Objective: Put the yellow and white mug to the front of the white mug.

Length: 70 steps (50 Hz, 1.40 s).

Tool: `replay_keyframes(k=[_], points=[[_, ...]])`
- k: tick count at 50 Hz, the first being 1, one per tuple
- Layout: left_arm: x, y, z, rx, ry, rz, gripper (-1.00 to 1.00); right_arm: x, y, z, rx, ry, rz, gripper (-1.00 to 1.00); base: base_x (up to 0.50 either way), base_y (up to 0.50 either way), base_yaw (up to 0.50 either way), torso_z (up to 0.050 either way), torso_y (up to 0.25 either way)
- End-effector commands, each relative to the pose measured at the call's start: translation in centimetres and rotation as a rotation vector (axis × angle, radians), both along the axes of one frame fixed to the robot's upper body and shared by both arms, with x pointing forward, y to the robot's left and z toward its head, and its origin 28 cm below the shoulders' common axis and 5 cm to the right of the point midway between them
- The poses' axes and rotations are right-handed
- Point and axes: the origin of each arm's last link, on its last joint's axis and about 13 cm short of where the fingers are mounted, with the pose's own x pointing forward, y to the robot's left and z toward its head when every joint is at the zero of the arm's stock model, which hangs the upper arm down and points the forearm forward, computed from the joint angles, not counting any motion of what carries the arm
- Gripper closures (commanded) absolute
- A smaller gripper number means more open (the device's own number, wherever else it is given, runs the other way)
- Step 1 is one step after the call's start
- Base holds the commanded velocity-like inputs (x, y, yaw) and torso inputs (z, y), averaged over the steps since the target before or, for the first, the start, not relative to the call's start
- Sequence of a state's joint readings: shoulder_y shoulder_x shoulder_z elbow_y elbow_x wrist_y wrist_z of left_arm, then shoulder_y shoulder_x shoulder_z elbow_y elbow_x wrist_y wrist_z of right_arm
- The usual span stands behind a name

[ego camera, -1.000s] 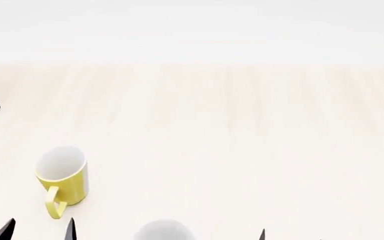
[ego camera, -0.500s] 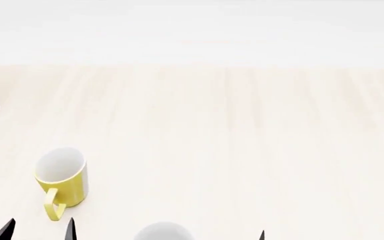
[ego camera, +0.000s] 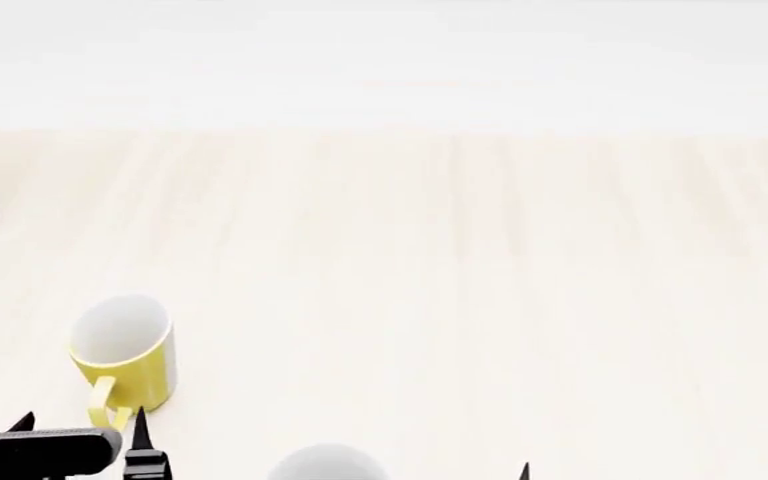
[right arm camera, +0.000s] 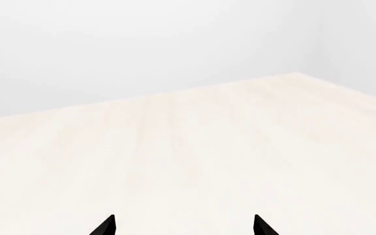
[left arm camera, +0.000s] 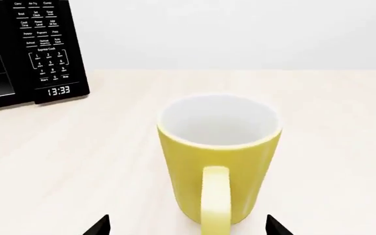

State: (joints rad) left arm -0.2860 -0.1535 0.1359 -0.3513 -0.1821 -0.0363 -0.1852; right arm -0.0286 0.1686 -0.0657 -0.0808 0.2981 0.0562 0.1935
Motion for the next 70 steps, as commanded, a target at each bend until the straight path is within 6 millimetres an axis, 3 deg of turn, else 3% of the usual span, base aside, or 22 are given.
replay_keyframes(k=[1, 46, 47, 70], points=[[1.11, 0.32, -0.31, 0.02, 0.039, 0.021, -1.0, 0.05, 0.08, -0.08, 0.002, 0.004, 0.005, -1.0, 0.0, 0.0, 0.0, 0.0, 0.0], [1.39, -0.14, 0.01, 0.012, 0.036, -0.03, -1.0, 0.08, 0.11, -0.2, 0.004, 0.009, 0.006, -1.0, 0.0, 0.0, 0.0, 0.0, 0.0], [1.41, -0.12, 0.0, 0.003, 0.034, -0.027, 1.0, 0.06, 0.12, -0.19, 0.003, 0.009, 0.007, -1.0, 0.0, 0.0, 0.0, 0.0, 0.0], [1.28, 0.02, 0.28, -0.07, 0.016, -0.041, 1.0, 0.12, 0.13, -0.29, 0.004, 0.013, 0.008, -1.0, 0.0, 0.0, 0.0, 0.0, 0.0]])
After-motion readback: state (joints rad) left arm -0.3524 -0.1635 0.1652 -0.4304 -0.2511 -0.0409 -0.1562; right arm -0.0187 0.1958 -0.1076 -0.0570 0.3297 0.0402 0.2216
